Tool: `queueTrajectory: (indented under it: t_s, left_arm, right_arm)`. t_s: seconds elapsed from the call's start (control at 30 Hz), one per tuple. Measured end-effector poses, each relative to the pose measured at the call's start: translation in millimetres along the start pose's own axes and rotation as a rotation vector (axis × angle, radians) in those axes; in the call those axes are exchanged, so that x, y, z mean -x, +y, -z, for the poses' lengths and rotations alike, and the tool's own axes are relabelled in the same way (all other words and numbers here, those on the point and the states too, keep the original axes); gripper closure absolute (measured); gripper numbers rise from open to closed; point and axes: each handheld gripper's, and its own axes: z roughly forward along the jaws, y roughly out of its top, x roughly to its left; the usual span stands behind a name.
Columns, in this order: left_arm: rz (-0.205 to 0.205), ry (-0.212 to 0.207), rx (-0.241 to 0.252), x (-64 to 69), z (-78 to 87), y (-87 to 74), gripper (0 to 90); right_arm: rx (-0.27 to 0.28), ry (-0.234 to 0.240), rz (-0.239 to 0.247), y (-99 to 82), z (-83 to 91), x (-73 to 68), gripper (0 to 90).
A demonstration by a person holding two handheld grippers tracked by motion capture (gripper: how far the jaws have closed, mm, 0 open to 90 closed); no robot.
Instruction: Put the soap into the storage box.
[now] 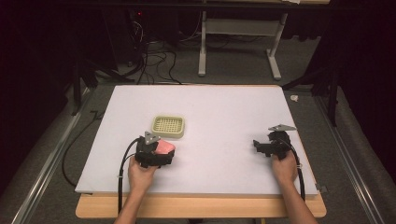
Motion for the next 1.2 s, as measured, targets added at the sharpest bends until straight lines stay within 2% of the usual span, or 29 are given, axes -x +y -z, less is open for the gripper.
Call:
queueTrajectory:
  t_s: [0.07, 0.2, 0.6, 0.8, 0.9, 1.1, 1.2]
  left_arm:
    - [0.02, -0.004, 0.002, -2.6, -0.8, 1.2, 13.8]
    - [0.034, 0.005, 0.001, -5.6, -0.4, 3.7, 13.8]
    - [0.024, 0.019, 0.016, -9.0, 4.7, 22.4, 13.8]
    - [0.015, 0.008, 0.025, -10.5, 6.4, 31.7, 13.8]
    - [0.016, -0.013, 0.038, -14.1, 9.6, 37.4, 13.8]
    - [0.028, -0.025, 0.043, -18.2, 14.1, 45.1, 13.8]
    - [0.016, -0.019, 0.041, -17.9, 14.9, 47.4, 13.8]
  right_arm:
    - [0.0, -0.001, 0.0, 0.0, 0.0, -0.2, 13.4]
    - [0.0, -0.002, 0.0, 0.0, 0.0, -0.3, 13.4]
    - [0.0, -0.002, 0.0, 0.0, 0.0, -0.3, 13.4]
    - [0.0, -0.003, 0.0, 0.0, 0.0, -0.4, 13.4]
    - [0.0, -0.003, 0.0, 0.0, 0.0, -0.5, 13.4]
    - [0.0, -0.004, 0.0, 0.0, 0.0, -0.7, 13.4]
    - [0.0, -0.004, 0.0, 0.0, 0.0, -0.6, 13.4]
